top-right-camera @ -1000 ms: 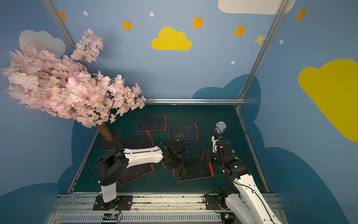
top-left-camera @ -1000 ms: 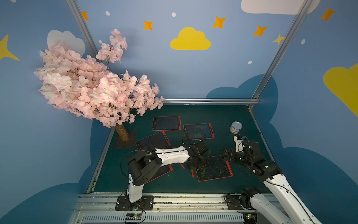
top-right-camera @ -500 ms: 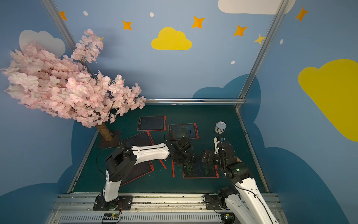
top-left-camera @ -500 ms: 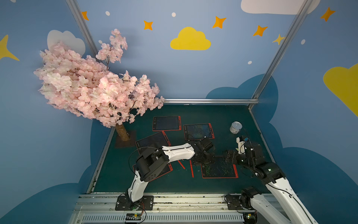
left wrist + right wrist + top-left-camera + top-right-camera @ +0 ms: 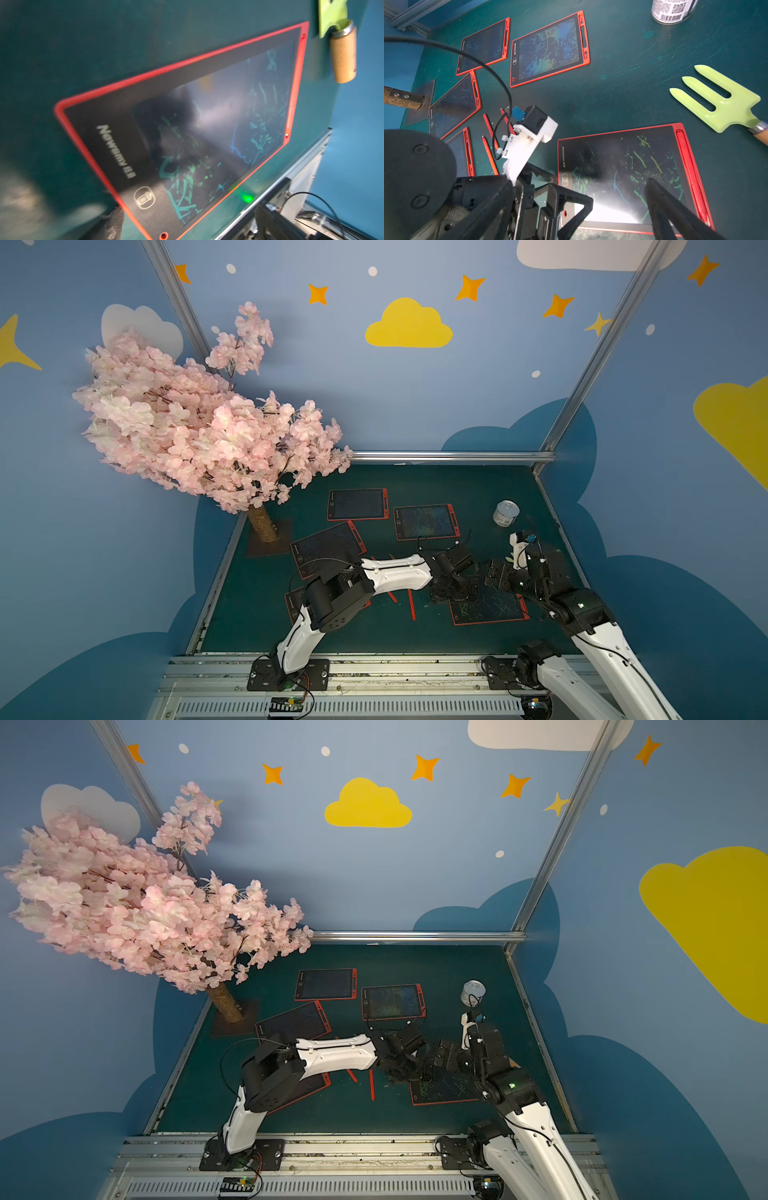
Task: Place the stylus back onto the writing tablet
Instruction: Move the writing tablet to the center of the board, then pick up the stylus from the center of the board.
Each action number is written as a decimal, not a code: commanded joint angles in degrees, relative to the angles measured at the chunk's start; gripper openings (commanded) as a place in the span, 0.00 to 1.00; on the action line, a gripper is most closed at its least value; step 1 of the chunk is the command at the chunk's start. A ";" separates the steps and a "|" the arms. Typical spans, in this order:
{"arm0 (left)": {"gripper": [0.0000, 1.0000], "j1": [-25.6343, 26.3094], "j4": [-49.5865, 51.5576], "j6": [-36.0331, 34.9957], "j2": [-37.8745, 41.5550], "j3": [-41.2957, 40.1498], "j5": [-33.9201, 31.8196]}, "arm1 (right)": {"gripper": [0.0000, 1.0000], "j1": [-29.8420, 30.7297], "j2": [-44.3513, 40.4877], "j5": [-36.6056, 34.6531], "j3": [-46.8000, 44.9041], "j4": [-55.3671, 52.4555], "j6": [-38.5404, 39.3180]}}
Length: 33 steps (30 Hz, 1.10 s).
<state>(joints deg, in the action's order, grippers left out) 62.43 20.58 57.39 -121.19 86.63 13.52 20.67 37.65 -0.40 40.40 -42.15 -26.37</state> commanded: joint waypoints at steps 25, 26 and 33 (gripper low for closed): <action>0.98 -19.01 12.49 -36.97 30.81 -12.01 -0.95 | 0.86 -1.95 15.89 11.56 14.69 -0.26 6.65; 0.99 -19.69 12.22 -40.41 31.89 -12.02 -0.63 | 0.84 -2.03 17.72 12.38 15.89 -0.83 6.94; 0.99 -21.93 13.56 -57.37 36.26 -10.46 -3.84 | 0.75 -0.45 23.70 14.32 15.67 2.11 5.48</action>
<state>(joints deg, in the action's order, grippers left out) 41.41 31.88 10.59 -85.84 75.22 9.78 19.49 61.14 12.67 56.62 -41.36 -20.93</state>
